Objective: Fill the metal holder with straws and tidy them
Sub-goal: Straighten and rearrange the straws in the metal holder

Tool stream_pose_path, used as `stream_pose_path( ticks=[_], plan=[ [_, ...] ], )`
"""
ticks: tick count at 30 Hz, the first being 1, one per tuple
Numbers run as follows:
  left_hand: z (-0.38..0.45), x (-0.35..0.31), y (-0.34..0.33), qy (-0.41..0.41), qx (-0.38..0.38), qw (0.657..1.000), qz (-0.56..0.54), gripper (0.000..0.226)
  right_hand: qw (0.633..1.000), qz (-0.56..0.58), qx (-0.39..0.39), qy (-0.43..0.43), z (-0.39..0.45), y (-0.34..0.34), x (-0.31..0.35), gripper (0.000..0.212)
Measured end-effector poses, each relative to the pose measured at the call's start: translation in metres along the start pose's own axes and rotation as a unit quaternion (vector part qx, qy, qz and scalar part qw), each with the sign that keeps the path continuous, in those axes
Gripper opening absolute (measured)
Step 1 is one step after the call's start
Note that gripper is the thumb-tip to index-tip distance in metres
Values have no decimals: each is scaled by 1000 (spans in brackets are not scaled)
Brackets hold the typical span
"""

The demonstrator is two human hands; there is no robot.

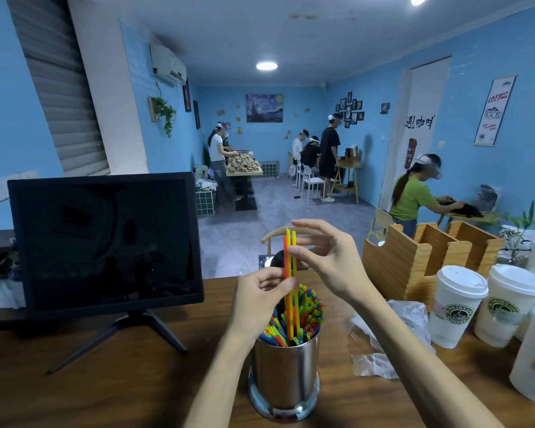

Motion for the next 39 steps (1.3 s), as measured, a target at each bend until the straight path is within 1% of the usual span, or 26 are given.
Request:
stream_pose_path(
  ticks=[2, 4, 7, 10, 12, 14, 16, 18, 21, 22, 24, 26, 28, 31, 34, 35, 37, 39],
  plan=[
    [0, 1, 2, 17, -11, 1000, -2, 6, 1000, -14, 9, 5, 3, 2, 2, 36],
    [2, 2, 6, 27, -26, 999, 4, 6, 1000, 6, -18, 7, 8, 13, 7, 31],
    [4, 5, 10, 44, -37, 998, 8, 7, 990, 41, -128, 33, 18, 52, 22, 25],
    [5, 4, 13, 46, -45, 998, 1, 6, 969, 68, -230, 57, 20, 90, 29, 29],
    [6, 2, 15, 41, -55, 998, -12, 8, 950, 110, -287, 57, 15, 106, 22, 22],
    [7, 1, 18, 44, -70, 996, -30, 11, 931, 174, -320, 34, 7, 108, 5, 16],
    [7, -2, 19, 45, -88, 993, -55, 11, 927, 199, -317, -9, -3, 94, -15, 18],
    [9, -4, 23, 46, -108, 988, -104, 8, 940, 178, -288, -51, -18, 74, -32, 20],
    [13, -7, 26, 46, -124, 979, -152, 10, 974, 98, -186, -89, -37, 37, -48, 24],
    [15, -7, 29, 46, -138, 977, -159, 13, 980, 79, -155, -97, -42, 27, -52, 26],
    [16, -6, 36, 46, -176, 971, -157, 18, 982, 70, -130, -117, -48, 18, -57, 28],
    [16, -8, 38, 43, -182, 973, -135, 17, 978, 93, -133, -130, -48, 16, -61, 27],
    [15, -10, 33, 47, -163, 977, -129, 17, 970, 124, -149, -145, -46, 18, -63, 26],
    [11, -10, 30, 58, -162, 968, -186, 19, 963, 146, -161, -161, -43, 18, -62, 26],
    [6, -9, 32, 62, -187, 956, -219, 18, 946, 182, -216, -159, -44, 24, -61, 23],
    [5, -8, 31, 63, -190, 952, -230, 18, 945, 182, -223, -154, -43, 25, -59, 23],
    [6, -6, 28, 71, -185, 945, -260, 21, 953, 173, -201, -146, -39, 21, -56, 23],
    [7, -6, 27, 75, -176, 940, -281, 24, 956, 187, -163, -158, -38, 13, -58, 25]
  ],
)
Point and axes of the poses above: each hand's wrist, its own z-axis towards the middle knuckle, its own y-axis out of the back of the hand, x = y × z, the point moved 10 cm from there along z, towards the middle knuckle, and after that the axes turned 5 degrees about y, right-handed, at the moved point
